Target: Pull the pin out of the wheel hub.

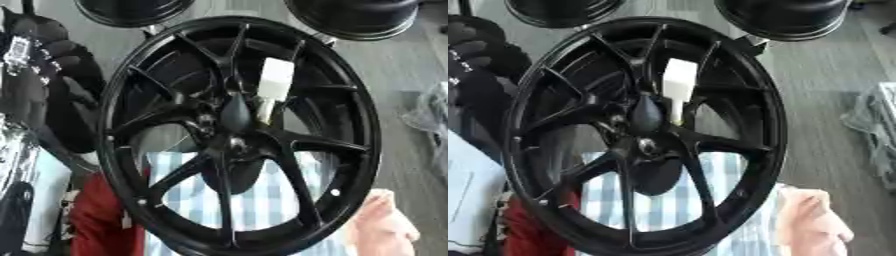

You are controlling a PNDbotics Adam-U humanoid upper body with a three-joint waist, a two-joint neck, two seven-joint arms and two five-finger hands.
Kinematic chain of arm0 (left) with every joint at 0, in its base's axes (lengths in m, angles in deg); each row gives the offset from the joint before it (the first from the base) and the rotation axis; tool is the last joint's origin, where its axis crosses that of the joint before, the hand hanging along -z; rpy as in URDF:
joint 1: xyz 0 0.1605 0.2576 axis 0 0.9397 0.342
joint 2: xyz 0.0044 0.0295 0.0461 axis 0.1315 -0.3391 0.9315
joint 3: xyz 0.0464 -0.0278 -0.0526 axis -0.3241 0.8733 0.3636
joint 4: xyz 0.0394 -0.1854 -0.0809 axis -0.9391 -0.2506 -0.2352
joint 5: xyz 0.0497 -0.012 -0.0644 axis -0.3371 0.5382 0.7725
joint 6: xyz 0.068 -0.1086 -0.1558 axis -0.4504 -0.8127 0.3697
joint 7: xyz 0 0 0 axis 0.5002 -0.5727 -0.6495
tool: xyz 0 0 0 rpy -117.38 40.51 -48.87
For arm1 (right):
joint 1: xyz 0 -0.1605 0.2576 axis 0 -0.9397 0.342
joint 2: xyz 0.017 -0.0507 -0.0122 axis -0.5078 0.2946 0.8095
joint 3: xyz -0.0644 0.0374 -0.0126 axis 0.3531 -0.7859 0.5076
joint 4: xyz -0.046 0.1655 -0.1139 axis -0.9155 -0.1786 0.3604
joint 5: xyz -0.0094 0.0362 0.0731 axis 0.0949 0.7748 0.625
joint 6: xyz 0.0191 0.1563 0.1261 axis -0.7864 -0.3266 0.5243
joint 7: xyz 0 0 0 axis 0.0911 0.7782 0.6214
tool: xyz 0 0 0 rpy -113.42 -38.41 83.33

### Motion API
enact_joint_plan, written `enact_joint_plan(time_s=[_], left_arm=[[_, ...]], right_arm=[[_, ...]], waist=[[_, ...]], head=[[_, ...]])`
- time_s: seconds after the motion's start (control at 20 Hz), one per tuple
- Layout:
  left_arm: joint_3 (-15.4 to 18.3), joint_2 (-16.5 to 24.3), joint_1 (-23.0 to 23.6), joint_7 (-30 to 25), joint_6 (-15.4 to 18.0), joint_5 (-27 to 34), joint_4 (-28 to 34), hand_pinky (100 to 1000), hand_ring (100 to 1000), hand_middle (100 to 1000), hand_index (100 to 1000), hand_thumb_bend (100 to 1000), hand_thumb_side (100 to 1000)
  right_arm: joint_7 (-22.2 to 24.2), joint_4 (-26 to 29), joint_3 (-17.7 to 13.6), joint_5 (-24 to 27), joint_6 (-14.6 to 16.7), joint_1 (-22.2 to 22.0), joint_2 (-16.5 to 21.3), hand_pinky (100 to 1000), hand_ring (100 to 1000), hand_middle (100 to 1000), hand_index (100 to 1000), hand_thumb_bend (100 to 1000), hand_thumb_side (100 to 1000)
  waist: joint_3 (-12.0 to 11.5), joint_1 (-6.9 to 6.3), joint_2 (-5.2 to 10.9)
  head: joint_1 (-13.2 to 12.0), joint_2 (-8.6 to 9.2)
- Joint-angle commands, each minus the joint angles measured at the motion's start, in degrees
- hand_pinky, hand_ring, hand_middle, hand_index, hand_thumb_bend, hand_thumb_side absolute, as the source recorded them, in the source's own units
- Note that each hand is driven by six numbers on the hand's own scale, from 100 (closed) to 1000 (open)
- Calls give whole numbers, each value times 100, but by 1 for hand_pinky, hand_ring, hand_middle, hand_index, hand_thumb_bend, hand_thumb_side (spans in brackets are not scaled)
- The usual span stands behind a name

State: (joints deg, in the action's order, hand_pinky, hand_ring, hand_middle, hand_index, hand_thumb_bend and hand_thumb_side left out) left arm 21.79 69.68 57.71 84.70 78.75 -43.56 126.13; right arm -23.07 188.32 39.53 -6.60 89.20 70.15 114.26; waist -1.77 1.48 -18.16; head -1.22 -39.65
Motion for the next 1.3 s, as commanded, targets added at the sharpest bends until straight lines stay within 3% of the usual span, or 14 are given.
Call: enact_joint_plan(time_s=[0.05, 0.25, 0.5, 0.6, 0.75, 0.9, 1.1, 1.3], left_arm=[[10, 203, -41, -23, 4, -8, 101, 752, 770, 744, 789, 227, 781], [-5, 222, -38, -39, -5, 14, 115, 752, 770, 744, 788, 228, 784], [-27, 232, -45, -70, -20, 38, 115, 752, 773, 748, 788, 226, 786], [-35, 224, -50, -83, -25, 46, 113, 753, 774, 749, 788, 227, 785], [-35, 232, -30, -93, -28, 55, 104, 753, 775, 750, 788, 226, 787], [-32, 253, 5, -98, -29, 58, 90, 754, 775, 750, 788, 226, 789], [-16, 277, 34, -95, -24, 60, 79, 755, 776, 750, 788, 225, 789], [-4, 316, 71, -85, -25, 58, 55, 756, 776, 751, 789, 225, 791]], right_arm=[[430, 81, 178, -125, -24, 261, 591, 832, 808, 772, 877, 100, 383], [1001, 95, 529, -381, -61, 667, 838, 846, 815, 777, 874, 100, 440], [2355, 22, 962, -829, 14, 1126, 924, 866, 826, 786, 871, 100, 722], [3076, -59, 1073, -1041, 78, 1354, 849, 870, 830, 790, 872, 100, 791], [3816, -180, 1183, -1294, 149, 1814, 620, 877, 832, 794, 871, 100, 761], [4148, -260, 1238, -1587, 190, 2363, 247, 884, 833, 796, 868, 100, 624], [4394, -499, 1397, -1833, 247, 2830, -137, 881, 834, 798, 869, 100, 672], [4674, -645, 1567, -1905, 313, 3247, -506, 883, 838, 803, 871, 100, 645]], waist=[[-6, 17, 98], [-45, 26, 63], [-97, 22, 47], [-117, 14, 52], [-110, 9, 67], [-75, 7, 87], [-40, 17, 106], [-1, 31, 122]], head=[[48, 42], [124, 41], [204, 28], [225, 22], [215, 16], [194, 11], [157, 0], [118, -17]])
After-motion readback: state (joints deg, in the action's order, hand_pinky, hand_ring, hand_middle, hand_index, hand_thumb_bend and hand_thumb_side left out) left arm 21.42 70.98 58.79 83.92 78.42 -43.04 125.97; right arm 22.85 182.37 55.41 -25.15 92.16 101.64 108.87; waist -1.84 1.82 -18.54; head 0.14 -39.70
